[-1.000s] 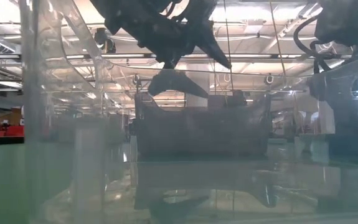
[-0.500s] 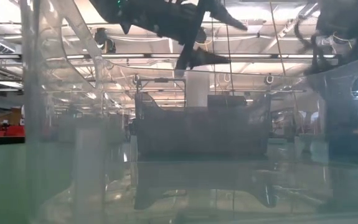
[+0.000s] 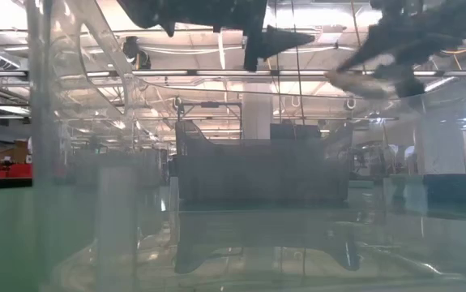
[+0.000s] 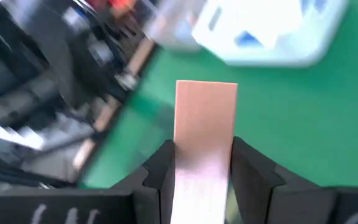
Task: Sort & place blocks by color
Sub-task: Put the brown block into the gray bin
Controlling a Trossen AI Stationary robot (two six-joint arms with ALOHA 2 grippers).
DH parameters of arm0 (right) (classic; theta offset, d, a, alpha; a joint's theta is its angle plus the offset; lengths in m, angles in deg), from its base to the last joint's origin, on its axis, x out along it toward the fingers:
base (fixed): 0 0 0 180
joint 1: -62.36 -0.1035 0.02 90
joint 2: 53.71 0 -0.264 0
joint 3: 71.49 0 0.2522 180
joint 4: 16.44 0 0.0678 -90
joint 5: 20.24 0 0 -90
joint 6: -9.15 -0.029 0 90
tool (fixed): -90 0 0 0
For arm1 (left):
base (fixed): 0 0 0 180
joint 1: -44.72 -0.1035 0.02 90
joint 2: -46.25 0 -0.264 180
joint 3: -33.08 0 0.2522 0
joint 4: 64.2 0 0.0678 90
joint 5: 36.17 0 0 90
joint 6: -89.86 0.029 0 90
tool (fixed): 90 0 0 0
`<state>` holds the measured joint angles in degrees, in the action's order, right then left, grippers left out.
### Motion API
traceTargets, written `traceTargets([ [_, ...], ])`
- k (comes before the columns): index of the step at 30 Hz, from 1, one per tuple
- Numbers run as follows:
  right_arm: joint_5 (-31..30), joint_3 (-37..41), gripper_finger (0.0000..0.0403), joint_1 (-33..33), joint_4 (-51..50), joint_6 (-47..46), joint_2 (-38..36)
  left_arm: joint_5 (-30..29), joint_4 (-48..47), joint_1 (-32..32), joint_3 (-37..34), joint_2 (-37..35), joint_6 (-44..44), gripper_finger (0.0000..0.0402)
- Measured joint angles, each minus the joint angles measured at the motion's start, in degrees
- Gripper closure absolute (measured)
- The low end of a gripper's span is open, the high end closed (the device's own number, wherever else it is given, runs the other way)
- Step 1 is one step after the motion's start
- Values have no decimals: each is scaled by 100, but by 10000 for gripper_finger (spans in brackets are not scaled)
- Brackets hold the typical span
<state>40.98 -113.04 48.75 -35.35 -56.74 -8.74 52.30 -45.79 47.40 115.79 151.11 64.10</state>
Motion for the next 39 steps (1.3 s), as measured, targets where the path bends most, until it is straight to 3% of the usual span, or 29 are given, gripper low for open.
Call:
traceTargets([
  [5,-160,-2,297,365,1515,1135,0,-254,227,108,5,0,728,89],
  [12,-149,-8,297,740,3040,2692,7,-2160,197,235,171,-2,1329,89],
  [14,-171,-9,297,805,3192,3128,7,-2466,190,236,221,-2,1516,89],
  [19,-573,-11,297,953,3434,3781,62,-2528,21,236,498,-2,2064,89],
  [25,-558,-11,297,1001,4413,4364,482,-2988,-743,153,965,-2,2666,89],
  [32,-109,-13,297,1007,5562,4794,1157,-2998,-1130,-87,1084,-2,2386,89],
  [39,55,-13,297,1006,5755,4887,1432,-2933,-1614,-107,1084,-2,2048,107],
])
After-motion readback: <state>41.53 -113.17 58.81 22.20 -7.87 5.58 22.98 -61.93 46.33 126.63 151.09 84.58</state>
